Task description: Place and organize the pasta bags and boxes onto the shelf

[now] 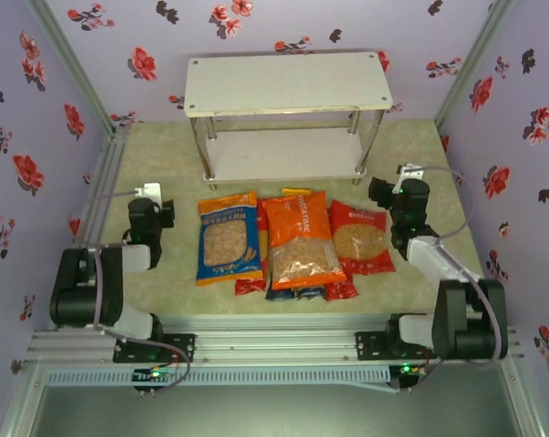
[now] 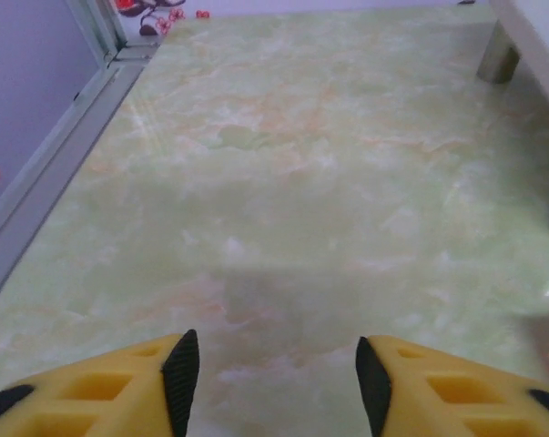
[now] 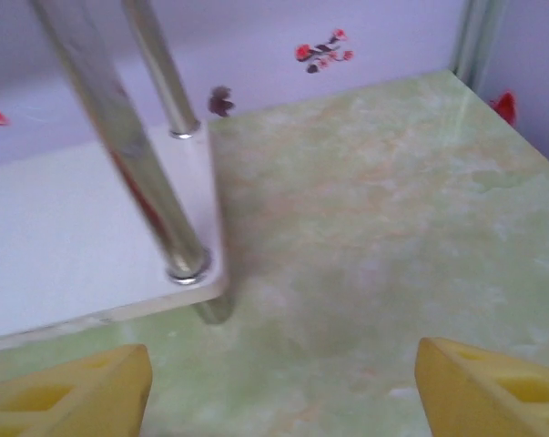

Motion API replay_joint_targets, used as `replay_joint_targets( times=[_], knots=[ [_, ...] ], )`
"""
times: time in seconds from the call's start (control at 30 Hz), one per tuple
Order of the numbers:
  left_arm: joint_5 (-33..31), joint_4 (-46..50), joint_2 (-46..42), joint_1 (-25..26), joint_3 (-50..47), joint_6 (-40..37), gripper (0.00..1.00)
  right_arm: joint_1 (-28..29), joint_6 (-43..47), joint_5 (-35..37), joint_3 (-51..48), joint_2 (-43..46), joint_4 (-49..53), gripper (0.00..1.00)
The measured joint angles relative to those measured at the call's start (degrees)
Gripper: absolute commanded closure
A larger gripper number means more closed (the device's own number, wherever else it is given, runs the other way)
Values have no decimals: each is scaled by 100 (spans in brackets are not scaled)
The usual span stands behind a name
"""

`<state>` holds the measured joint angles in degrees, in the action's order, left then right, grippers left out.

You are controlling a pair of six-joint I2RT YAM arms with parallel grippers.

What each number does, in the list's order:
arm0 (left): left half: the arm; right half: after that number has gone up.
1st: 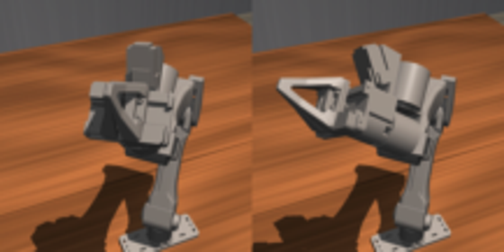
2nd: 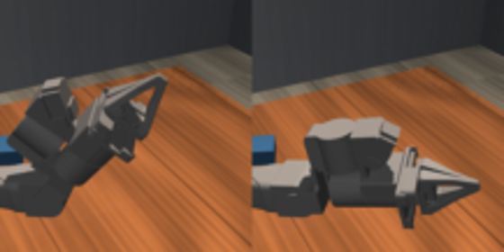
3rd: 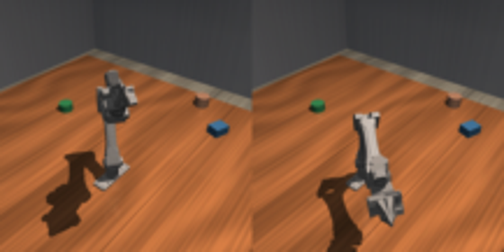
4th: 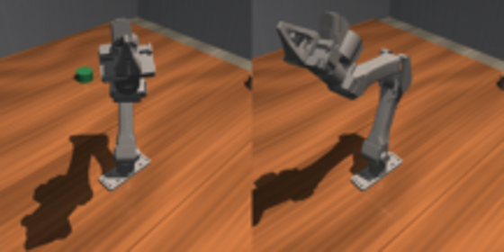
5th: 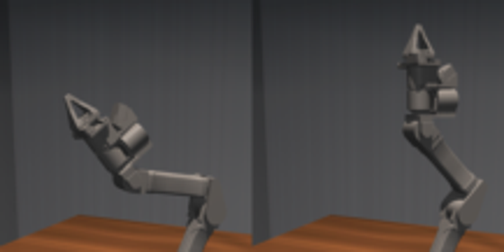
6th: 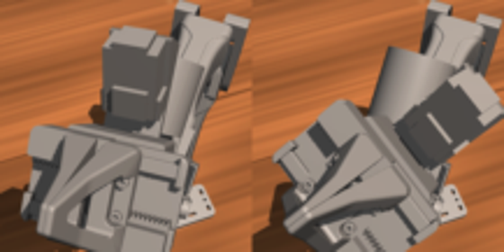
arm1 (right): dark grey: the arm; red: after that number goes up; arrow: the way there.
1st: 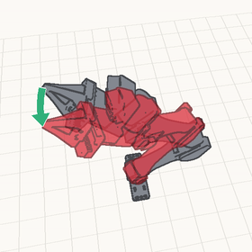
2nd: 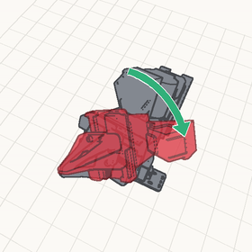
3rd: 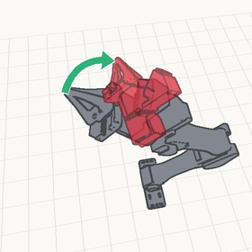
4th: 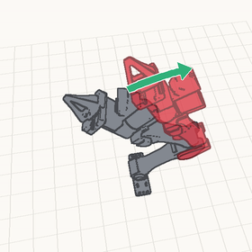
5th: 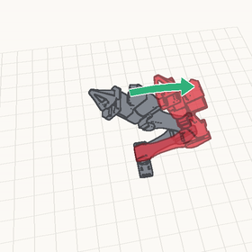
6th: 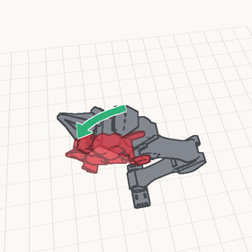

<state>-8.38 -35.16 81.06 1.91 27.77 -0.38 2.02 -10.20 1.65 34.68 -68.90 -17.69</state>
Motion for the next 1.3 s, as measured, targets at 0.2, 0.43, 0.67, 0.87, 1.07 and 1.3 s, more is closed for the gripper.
replay_joint_targets(
  times=[0.2,0.43,0.67,0.87,1.07,1.3],
  knots=[
    [-293,1650,-1547,890,1023,586,51,509,-345,-494,468,688,1635,19],
    [-531,3171,-2070,2245,1346,1596,52,1475,-933,-1091,555,1261,3093,19],
    [-619,4253,-1445,3237,1355,2227,56,1731,-1652,-1526,363,1217,3390,18],
    [-763,4601,-953,3779,1429,2450,58,2011,-1954,-1665,297,610,3383,18],
    [-868,4754,-748,3919,1722,2518,58,2092,-2052,-1674,297,79,3272,17],
    [-922,4828,-605,4022,1794,2605,58,2094,-2131,-1757,297,-380,3034,20]
  ],
)
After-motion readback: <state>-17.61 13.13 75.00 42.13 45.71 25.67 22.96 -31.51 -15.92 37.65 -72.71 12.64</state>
